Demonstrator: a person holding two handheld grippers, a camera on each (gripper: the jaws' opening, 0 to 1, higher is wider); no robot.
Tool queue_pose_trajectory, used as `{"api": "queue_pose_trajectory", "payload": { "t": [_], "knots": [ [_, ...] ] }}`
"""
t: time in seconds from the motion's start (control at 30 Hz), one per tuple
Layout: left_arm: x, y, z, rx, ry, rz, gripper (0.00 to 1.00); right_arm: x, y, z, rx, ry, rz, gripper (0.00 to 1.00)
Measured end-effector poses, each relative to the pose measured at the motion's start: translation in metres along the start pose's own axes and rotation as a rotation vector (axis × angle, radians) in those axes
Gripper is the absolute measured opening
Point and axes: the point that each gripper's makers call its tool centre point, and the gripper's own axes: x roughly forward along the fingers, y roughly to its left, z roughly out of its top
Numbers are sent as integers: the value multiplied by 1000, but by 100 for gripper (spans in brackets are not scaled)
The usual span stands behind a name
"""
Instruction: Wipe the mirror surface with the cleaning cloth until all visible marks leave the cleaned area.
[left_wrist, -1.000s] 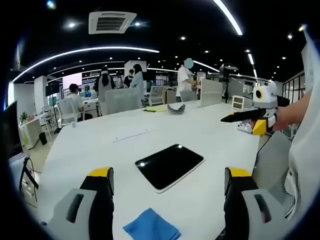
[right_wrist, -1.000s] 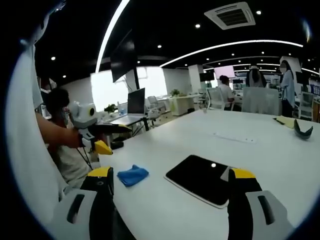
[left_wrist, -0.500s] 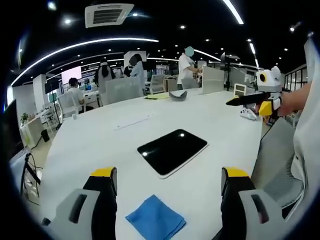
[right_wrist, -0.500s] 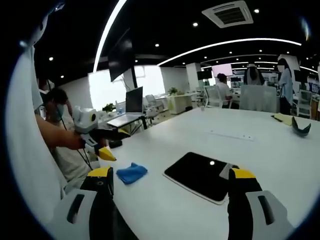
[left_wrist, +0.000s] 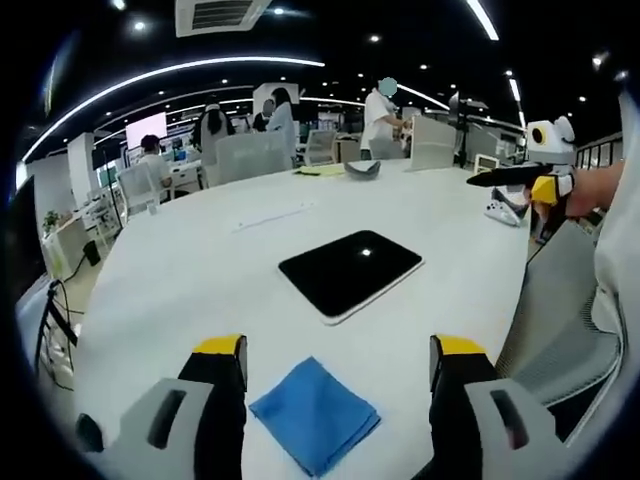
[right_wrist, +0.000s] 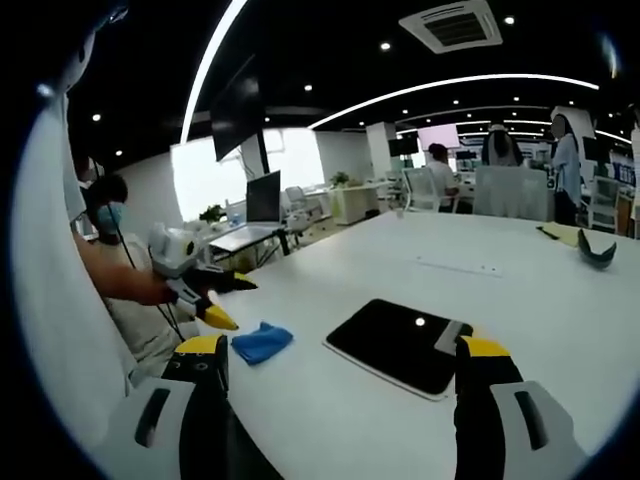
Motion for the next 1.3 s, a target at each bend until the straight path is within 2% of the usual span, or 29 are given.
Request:
{"api": "queue_pose_trajectory", "payload": {
  "t": [0.6,0.83,1.03,1.3],
  "knots": [
    [14,10,-56,-63,127,20,63,-4,-1,-5,1,29,-16,93],
    [19,17,-74,-81,181,33,53,-4,0,-7,5,38,-18,92],
    [24,19,-82,-82,205,23,50,-4,1,-8,8,43,-21,92],
    [31,22,-85,-75,220,14,49,-5,-1,-7,10,48,-29,92]
  ]
}}
